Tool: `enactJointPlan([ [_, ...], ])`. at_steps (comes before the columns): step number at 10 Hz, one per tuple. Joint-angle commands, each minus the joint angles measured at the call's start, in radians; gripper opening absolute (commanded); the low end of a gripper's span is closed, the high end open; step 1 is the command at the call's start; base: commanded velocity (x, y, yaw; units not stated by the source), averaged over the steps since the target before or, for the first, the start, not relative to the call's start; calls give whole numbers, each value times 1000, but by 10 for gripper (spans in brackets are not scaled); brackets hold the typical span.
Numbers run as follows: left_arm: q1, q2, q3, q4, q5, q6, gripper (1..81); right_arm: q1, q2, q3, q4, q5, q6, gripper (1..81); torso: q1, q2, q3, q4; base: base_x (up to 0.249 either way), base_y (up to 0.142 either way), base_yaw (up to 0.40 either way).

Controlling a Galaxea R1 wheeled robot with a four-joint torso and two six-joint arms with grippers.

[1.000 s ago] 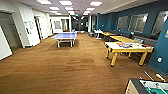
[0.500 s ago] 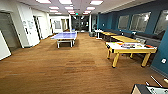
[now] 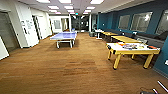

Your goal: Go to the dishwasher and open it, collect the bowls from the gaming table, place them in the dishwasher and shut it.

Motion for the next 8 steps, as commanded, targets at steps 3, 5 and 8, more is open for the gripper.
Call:
enactJointPlan([
  [3, -46, -5, 1, -9, 46, 0, 811, 41, 0, 1, 2, -61, -1, 811, 1, 0, 0, 0, 194, 0, 0],
  [5, -44, -11, 1, -9, 47, -2, 811, 35, 0, -1, 2, -59, -1, 811, 1, 0, 0, 0, 194, 0, 0],
  [8, -41, -5, 1, -9, 47, 0, 811, 32, 0, -4, 1, -59, -1, 811, 1, 0, 0, 0, 192, 0, 0],
])
